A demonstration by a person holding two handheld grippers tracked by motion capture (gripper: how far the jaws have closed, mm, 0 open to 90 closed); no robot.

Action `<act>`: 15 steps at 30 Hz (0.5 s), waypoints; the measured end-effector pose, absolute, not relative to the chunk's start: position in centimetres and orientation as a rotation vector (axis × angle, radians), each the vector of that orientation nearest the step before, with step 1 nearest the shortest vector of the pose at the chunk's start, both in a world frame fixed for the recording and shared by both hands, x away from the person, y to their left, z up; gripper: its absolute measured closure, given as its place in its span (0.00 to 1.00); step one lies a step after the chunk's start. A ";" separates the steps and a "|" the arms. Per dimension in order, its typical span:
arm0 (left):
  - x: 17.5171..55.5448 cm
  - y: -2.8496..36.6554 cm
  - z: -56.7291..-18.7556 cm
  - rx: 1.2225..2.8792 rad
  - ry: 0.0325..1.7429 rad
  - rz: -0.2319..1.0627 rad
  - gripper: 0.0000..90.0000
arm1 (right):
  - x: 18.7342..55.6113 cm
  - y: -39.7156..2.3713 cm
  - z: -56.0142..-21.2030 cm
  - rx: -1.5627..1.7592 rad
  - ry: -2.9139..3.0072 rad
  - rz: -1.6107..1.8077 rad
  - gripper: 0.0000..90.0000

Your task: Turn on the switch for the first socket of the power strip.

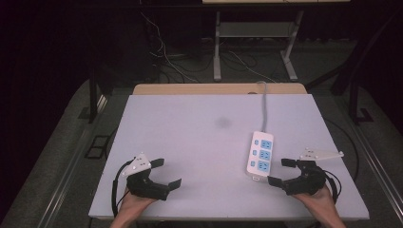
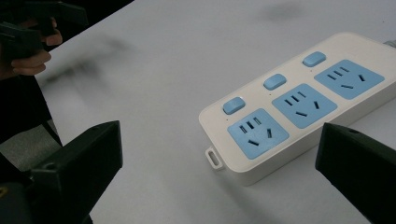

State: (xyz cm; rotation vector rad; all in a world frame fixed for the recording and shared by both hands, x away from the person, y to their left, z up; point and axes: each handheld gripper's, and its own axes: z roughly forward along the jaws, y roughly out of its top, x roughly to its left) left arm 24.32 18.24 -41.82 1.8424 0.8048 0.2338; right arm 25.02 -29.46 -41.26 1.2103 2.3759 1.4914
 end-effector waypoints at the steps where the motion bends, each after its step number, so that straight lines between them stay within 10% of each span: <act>1: 24.3 18.2 -41.8 1.842 0.806 0.233 0.00 | 25.0 -29.5 -41.3 1.210 2.377 1.492 0.00; 15: 24.2 18.3 -41.8 1.837 0.813 0.230 0.00 | 25.0 -29.6 -41.3 1.232 2.383 1.474 0.00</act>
